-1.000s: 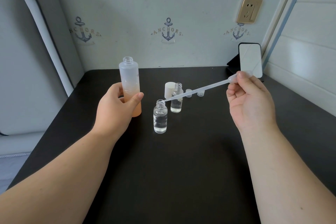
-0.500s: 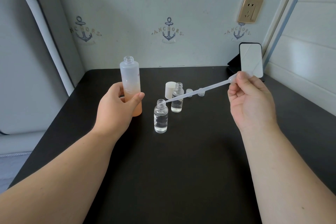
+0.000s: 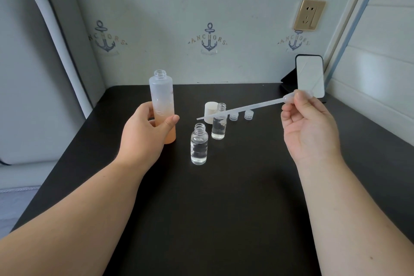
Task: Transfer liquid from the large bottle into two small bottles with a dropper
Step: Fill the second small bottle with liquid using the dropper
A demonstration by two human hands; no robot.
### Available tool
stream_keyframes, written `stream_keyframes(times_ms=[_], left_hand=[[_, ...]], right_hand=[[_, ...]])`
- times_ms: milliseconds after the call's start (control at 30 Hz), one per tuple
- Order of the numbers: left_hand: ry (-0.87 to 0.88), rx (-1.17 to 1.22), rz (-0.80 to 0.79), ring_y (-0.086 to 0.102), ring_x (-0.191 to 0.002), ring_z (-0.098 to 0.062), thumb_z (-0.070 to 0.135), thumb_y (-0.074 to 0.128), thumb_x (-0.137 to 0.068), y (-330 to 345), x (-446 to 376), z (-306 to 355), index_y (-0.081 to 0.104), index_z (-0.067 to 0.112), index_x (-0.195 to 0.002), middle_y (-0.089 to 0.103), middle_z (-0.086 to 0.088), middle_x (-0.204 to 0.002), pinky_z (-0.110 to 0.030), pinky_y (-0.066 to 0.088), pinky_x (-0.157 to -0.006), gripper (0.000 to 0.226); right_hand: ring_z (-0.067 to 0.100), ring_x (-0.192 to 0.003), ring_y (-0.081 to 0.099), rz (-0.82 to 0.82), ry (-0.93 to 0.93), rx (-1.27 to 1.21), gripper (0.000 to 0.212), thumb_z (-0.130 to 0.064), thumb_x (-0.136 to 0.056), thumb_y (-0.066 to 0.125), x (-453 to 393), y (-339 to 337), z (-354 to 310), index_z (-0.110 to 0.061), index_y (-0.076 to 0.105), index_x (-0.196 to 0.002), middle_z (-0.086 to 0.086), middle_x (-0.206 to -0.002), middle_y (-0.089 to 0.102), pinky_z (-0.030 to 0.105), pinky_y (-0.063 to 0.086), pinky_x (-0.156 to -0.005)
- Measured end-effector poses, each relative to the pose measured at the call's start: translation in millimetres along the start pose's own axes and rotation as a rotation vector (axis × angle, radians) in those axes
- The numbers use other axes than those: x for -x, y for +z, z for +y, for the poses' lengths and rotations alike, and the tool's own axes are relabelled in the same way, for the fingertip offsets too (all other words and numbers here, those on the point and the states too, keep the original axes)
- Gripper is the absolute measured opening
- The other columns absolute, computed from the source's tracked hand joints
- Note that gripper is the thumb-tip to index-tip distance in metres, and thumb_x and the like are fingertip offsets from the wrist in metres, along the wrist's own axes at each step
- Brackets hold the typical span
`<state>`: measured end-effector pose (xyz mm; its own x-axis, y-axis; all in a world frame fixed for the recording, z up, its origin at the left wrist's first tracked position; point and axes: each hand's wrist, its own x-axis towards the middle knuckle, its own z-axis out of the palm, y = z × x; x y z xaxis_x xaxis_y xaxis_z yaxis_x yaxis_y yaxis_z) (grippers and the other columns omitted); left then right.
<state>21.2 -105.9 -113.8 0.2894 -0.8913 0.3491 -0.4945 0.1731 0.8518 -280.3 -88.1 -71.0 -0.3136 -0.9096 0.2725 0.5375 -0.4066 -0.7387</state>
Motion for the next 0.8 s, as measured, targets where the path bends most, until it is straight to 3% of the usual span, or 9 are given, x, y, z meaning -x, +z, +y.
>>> stream_keyframes(times_ms=[167,300,433,567,800], left_hand=[[-0.014,0.004,-0.015,0.054,-0.087,0.010,0.046,0.073,-0.088,1.8,-0.4,-0.3,0.048,0.040,-0.126,0.052,0.034,-0.097,-0.013,0.038,-0.068,0.046],[-0.025,0.005,-0.026,0.056,-0.082,0.016,0.046,0.073,-0.089,1.3,3.6,3.2,0.045,0.047,-0.114,0.056,0.034,-0.094,-0.011,0.038,-0.066,0.038],[-0.049,0.056,-0.057,0.057,-0.087,0.021,0.052,0.073,-0.087,-1.2,5.9,7.1,0.050,0.044,-0.117,0.062,0.028,-0.098,-0.014,0.041,-0.068,0.039],[-0.099,0.177,-0.061,0.058,-0.104,0.004,0.058,0.067,-0.087,-4.1,6.5,12.7,0.052,0.034,-0.133,0.061,0.024,-0.109,-0.021,0.045,-0.079,0.054],[-0.122,0.160,0.098,0.055,-0.095,0.007,0.049,0.059,-0.092,-15.3,8.2,28.0,0.053,0.022,-0.139,0.061,0.013,-0.119,-0.014,0.037,-0.070,0.054]], right_hand=[[0.014,-0.072,0.064,0.015,0.044,-0.028,0.018,-0.013,-0.094,0.068,1.3,-0.5,1.6,-0.016,0.077,-0.078,0.002,-0.081,0.071,0.023,0.053,-0.072],[0.015,-0.070,0.065,0.050,0.094,-0.035,0.024,-0.013,-0.094,0.067,2.5,2.1,-1.7,-0.017,0.080,-0.074,0.003,-0.080,0.072,0.023,0.053,-0.069],[0.016,-0.070,0.066,0.053,0.142,-0.023,0.019,-0.014,-0.093,0.069,5.9,2.0,-6.5,-0.016,0.079,-0.077,0.004,-0.082,0.071,0.023,0.054,-0.067],[0.019,-0.073,0.070,0.085,0.216,0.086,0.011,-0.013,-0.093,0.071,18.5,-6.9,-7.9,-0.014,0.076,-0.083,0.008,-0.084,0.073,0.025,0.056,-0.065],[0.024,-0.073,0.074,0.101,0.351,0.372,0.017,-0.006,-0.090,0.066,43.1,-16.2,-9.6,-0.009,0.075,-0.076,0.015,-0.087,0.075,0.026,0.057,-0.060]])
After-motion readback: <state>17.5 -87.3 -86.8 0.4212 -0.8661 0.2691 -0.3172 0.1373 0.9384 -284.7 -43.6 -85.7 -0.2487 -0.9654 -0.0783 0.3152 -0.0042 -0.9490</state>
